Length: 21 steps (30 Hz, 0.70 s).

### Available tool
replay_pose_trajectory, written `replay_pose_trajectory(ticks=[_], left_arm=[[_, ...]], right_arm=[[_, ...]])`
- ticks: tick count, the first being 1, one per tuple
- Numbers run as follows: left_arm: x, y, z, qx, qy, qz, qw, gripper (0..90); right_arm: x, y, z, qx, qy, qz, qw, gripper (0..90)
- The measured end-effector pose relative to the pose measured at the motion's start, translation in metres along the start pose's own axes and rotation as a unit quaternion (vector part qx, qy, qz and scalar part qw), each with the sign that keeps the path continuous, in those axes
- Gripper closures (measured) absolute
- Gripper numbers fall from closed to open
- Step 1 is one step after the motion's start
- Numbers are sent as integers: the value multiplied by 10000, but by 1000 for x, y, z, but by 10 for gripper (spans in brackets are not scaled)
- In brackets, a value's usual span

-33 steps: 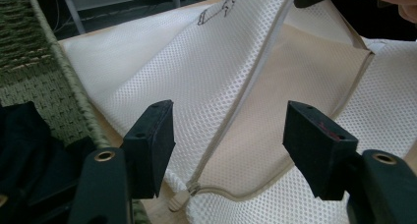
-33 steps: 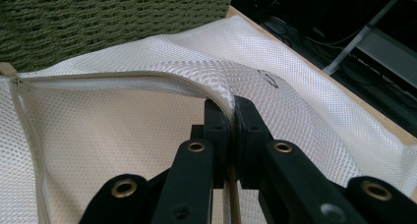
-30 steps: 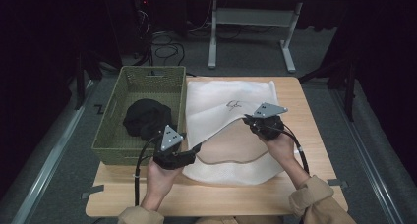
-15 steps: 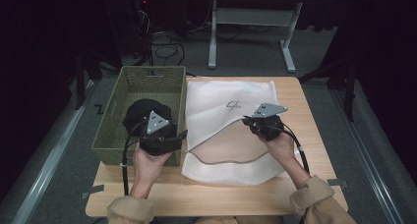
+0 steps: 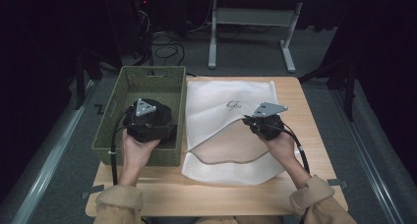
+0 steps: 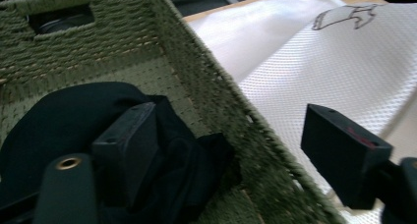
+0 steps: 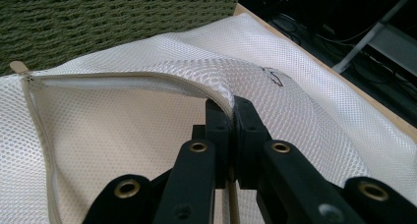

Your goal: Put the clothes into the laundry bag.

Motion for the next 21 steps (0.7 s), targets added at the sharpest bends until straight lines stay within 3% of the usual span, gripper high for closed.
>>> replay_pose_trajectory(ticks=[8,16,21], left_arm=[[-10,23,2,379,139,-59,9992,160],[-14,42,5,499,238,-243,9982,135],[-17,52,3,617,295,-248,9973,120]], right_arm=[[-1,-1,1,18,-9,-31,10000,880],[-1,0,1,29,26,-17,10000,880],[-1,0,0,39,38,-11,10000,880]])
Point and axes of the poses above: each handheld gripper's, and its own axes: x roughly backward along the jaws, z roughly out of its underside, y roughly to its left, the point moved 6 cm from there along -x, roughly forward along the jaws, and after that the axes turned 12 degrees about z, right-handed, at the moved point
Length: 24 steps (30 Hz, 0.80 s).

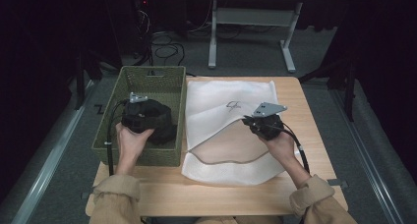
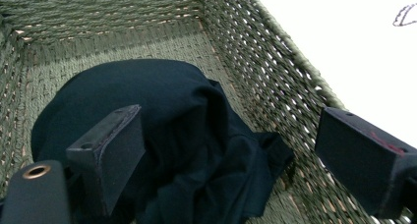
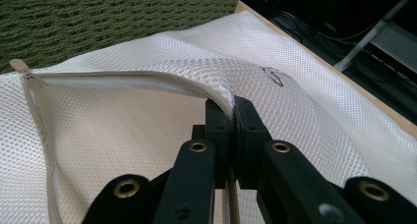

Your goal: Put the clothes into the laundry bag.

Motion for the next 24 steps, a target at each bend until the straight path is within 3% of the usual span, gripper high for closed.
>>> replay_pose_trajectory(ticks=[6,12,18,22,24], left_arm=[[-5,11,-5,150,46,-43,9999,100],[-16,23,-5,218,296,-176,9992,81],[-26,36,-6,436,437,-152,9980,83],[-34,44,-1,453,616,-271,9967,79],[-38,46,1,504,700,-228,9960,53]], right_arm=[[-1,0,0,13,5,-6,10000,880],[-1,0,1,15,37,-3,10000,880],[-1,-1,1,25,28,-8,10000,880],[-1,-1,1,35,32,-10,10000,880],[-1,-1,1,44,55,-4,10000,879]])
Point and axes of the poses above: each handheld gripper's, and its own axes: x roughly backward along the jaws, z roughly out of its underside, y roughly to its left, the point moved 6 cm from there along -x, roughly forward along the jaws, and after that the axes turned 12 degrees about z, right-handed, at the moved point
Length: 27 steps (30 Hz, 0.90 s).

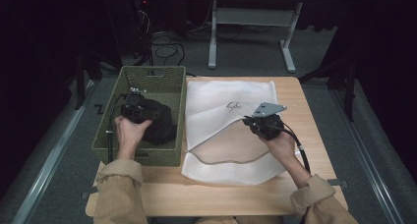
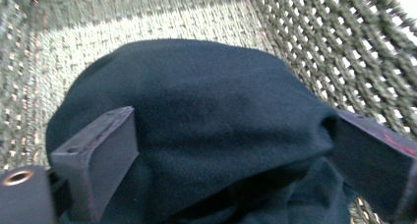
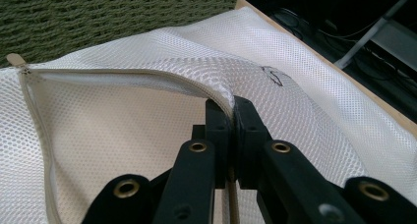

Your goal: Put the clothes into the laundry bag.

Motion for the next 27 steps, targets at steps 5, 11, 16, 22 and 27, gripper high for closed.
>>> replay_pose_trajectory(ticks=[5,11,16,22,27], left_arm=[[-7,5,0,-20,78,-52,10000,2],[-17,7,0,-64,487,-94,9988,0],[-33,8,5,134,848,33,9963,0],[-45,4,11,51,1297,151,9914,0],[-53,4,19,-118,1662,89,9860,1]], right_arm=[[-1,2,1,-12,54,7,10000,879],[-3,3,1,53,54,-14,10000,879],[-2,3,1,77,62,16,9999,879],[-1,3,0,45,23,45,10000,878],[-2,2,0,40,-5,100,9999,879]])
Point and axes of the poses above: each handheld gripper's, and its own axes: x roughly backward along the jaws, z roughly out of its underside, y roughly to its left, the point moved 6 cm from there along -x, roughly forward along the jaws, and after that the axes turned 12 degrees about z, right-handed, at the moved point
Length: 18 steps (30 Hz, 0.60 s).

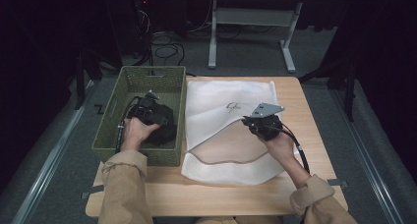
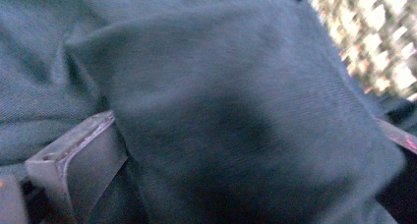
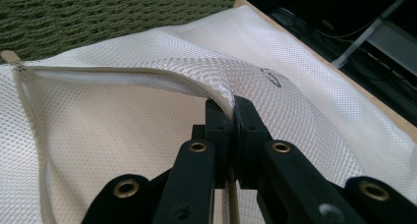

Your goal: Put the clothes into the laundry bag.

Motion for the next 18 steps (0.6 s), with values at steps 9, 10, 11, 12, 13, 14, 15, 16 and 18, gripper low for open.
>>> replay_pose_trajectory(ticks=[9,10,11,12,13,14,15,16,18], left_arm=[[-16,-2,1,-294,471,-510,9972,0],[-16,-1,1,-304,475,-524,9970,0],[-17,-1,1,-308,492,-539,9969,0],[-17,-1,1,-302,497,-548,9968,0],[-18,-1,1,-322,528,-588,9964,0],[-19,-1,1,-313,540,-624,9961,2],[-19,-1,1,-303,551,-651,9959,2],[-20,-1,1,-285,566,-683,9957,3],[-20,-1,0,-279,615,-745,9949,8]], right_arm=[[-5,-4,3,-18,87,31,10000,879],[-5,-4,2,-22,90,32,10000,879],[-5,-4,2,-20,101,34,9999,879],[-5,-4,2,-18,88,35,10000,879],[-5,-4,2,-6,88,42,10000,879],[-6,-4,2,-1,104,54,9999,879],[-7,-5,1,30,107,61,9999,879],[-8,-5,2,20,120,65,9999,879],[-10,-6,2,9,149,87,9999,879]])
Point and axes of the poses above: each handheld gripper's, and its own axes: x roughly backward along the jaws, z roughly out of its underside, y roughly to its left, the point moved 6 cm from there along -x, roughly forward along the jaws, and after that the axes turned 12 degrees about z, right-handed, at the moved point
